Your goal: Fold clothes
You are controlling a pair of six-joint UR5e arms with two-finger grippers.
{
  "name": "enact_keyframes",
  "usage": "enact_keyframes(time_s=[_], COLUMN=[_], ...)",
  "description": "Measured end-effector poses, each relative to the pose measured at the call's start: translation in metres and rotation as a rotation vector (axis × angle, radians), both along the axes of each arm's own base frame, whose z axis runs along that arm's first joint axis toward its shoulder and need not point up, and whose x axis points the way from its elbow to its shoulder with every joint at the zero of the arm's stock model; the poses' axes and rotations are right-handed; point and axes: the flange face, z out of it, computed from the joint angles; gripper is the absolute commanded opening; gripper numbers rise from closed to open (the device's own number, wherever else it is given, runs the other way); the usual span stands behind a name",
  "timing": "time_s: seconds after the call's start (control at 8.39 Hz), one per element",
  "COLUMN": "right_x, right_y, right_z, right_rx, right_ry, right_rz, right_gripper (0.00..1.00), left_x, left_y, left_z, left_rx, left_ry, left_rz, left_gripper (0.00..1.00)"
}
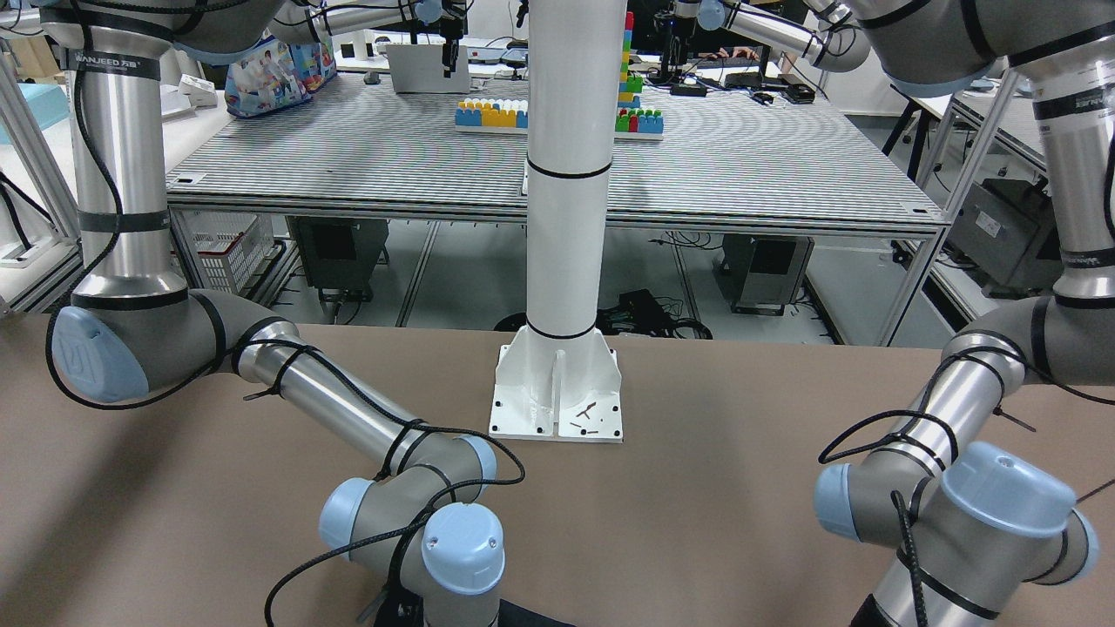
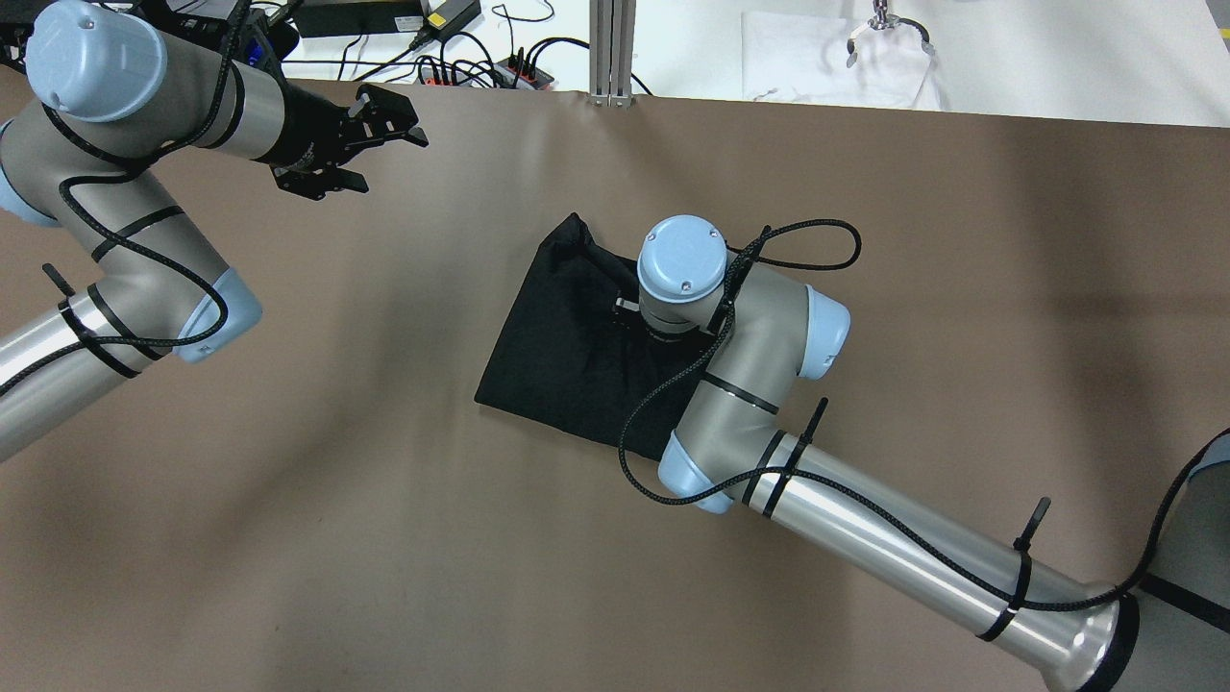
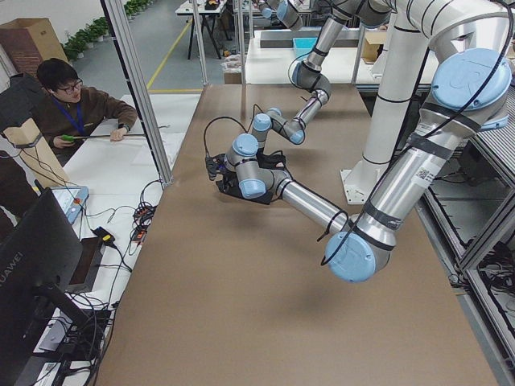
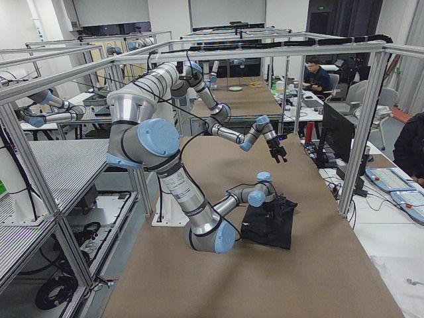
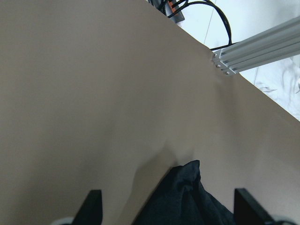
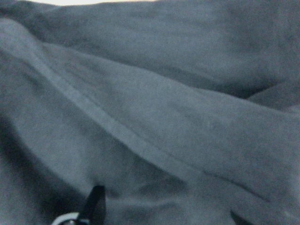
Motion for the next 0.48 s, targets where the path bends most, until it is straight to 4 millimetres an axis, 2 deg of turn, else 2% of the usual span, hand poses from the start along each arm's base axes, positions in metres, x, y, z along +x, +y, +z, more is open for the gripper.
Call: enact_keyframes(time_s=[0.12,0.36,0.48], right_x=[0.019,0.076,0.101], right_y=[-0.029,-0.088,-0.109], right_z=[0.017,0.046,0.057], right_rx=[0.025,0.078,0.098], right_ry=[0.031,0.103,0.131], right_rz=[0.000,-0.025,-0.045], right_gripper=[0.94,0.94,0.94], left_x=[0.002,0.006,0.007], left_y=[0.001,0.002,0.002], left_z=[0.000,-0.004,-0.006], left_rx=[0.000,0.000,0.001], left_ry=[0.001,0.006,0.008], left_rz=[0.002,0.006,0.008], left_gripper=[1.00,1.00,1.00])
